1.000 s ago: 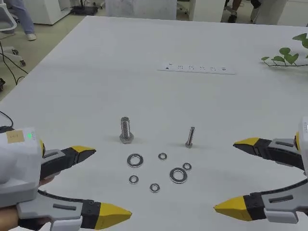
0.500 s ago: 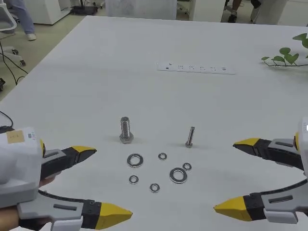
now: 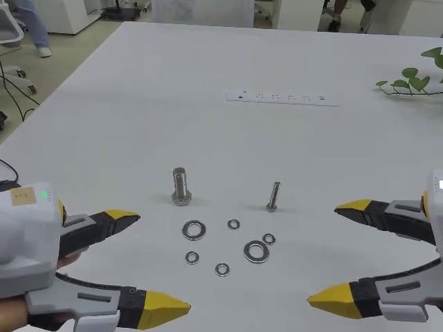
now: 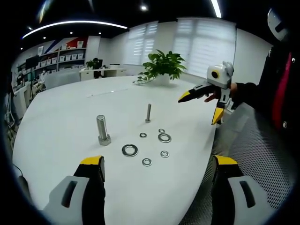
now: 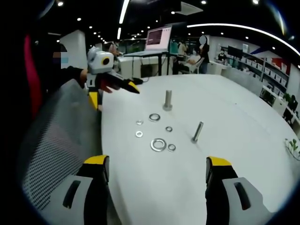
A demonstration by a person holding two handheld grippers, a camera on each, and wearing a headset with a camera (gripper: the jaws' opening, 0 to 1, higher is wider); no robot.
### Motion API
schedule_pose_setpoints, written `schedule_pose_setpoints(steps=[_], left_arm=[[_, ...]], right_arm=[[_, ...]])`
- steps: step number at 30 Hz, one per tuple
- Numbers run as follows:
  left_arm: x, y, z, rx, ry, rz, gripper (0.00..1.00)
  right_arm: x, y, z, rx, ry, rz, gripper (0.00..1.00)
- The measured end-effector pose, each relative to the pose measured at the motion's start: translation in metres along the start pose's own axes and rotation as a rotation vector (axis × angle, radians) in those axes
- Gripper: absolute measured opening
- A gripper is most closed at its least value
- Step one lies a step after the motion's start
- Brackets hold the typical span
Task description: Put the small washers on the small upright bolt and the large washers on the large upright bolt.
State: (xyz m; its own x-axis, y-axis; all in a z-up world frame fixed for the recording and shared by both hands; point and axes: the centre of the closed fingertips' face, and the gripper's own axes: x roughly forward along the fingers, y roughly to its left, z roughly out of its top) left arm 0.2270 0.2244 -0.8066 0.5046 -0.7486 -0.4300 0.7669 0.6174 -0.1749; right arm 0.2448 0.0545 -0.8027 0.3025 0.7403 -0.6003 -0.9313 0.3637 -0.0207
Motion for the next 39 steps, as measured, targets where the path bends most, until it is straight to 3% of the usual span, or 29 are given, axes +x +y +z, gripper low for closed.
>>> schedule_pose_setpoints(steps=[39], left_arm=[[0.0006,-0.0007,-0.0001,0.009,0.0,-0.009,0.93]], right_arm=[[0.0007,0.0016,-0.0038,-0.006,0.03,0.001,0.84]])
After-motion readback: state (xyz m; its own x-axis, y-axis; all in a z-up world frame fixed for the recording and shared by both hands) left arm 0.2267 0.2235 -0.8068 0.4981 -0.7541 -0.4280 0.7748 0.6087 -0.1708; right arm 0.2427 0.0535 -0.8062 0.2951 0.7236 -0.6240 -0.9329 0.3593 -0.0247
